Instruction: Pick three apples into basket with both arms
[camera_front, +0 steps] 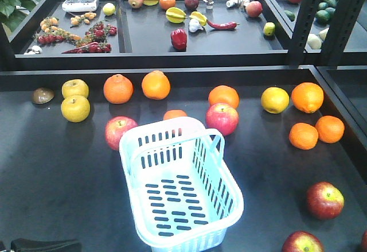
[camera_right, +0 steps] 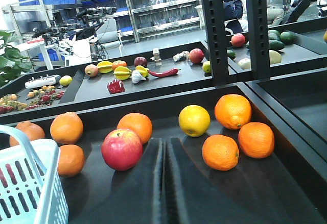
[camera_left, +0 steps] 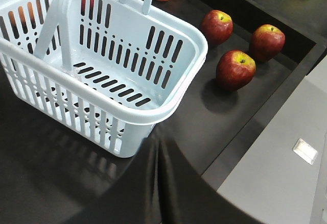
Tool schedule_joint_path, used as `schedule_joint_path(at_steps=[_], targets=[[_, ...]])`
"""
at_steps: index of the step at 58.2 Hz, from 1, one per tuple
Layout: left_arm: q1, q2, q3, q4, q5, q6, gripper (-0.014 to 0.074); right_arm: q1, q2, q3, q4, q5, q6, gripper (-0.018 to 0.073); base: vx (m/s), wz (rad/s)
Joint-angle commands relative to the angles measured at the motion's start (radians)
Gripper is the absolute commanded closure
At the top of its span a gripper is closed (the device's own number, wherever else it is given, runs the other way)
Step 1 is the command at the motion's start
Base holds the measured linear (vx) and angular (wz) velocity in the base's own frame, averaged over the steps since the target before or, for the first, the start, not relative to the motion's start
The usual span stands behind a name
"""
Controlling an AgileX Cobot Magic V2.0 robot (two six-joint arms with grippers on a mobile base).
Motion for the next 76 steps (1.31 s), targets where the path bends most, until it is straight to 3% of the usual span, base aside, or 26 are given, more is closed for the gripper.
schedule_joint_path(at_steps=[1, 7, 18, 29, 36, 43, 55, 62, 67, 76], targets=[[-0.005, 0.0, -0.024, -0.045, -0.006, -0.007, 0.0603, -0.004, -0.011, 0.012, 0.005, -0.076, -0.003, 0.0564, 0.0, 0.0], [-0.005, 0.0, -0.024, -0.045, 0.002, -0.007, 0.0603, -0.004, -0.011, 0.012, 0.09, -0.091, 0.027, 0.0564, 0.0, 0.0], [-0.005, 0.0, -0.024, -0.045, 0.002, -0.007, 0.0603, -0.004, -0.011, 0.012, 0.394, -0.104, 0.197, 0.0564, 0.0, 0.0], [-0.005, 0.0, -0.024, -0.045, 0.002, -0.007, 0.0603, -0.004, -0.011, 0.008, 0.629, -0.099, 0.23, 0.0564, 0.0, 0.0], [-0.005, 0.0, -0.024, -0.045, 0.002, -0.007, 0.0603, -0.004, -0.011, -0.048, 0.62, -0.044, 0.125, 0.0564, 0.0, 0.0], [-0.005, 0.0, -0.024, -0.045, -0.005, -0.007, 0.0603, -0.004, 0.017, -0.162, 0.572, 0.045, -0.093, 0.0564, 0.0, 0.0], [-0.005, 0.0, -0.024, -0.045, -0.017, -0.007, 0.0603, -0.004, 0.225, -0.41, 0.57, 0.342, -0.357, 0.0564, 0.0, 0.0], [-0.005, 0.0, -0.024, -0.045, -0.017, -0.007, 0.0603, -0.004, 0.334, -0.512, 0.57, 0.361, -0.515, 0.0562, 0.0, 0.0], [-0.005, 0.0, -0.024, -0.045, -0.017, -0.007, 0.0603, -0.004, 0.379, -0.556, 0.571, 0.358, -0.564, 0.0561, 0.0, 0.0], [-0.005, 0.0, -0.024, -0.045, -0.017, -0.007, 0.0603, -0.004, 0.501, -0.634, 0.506, 0.466, -0.524, 0.0548, 0.0, 0.0]])
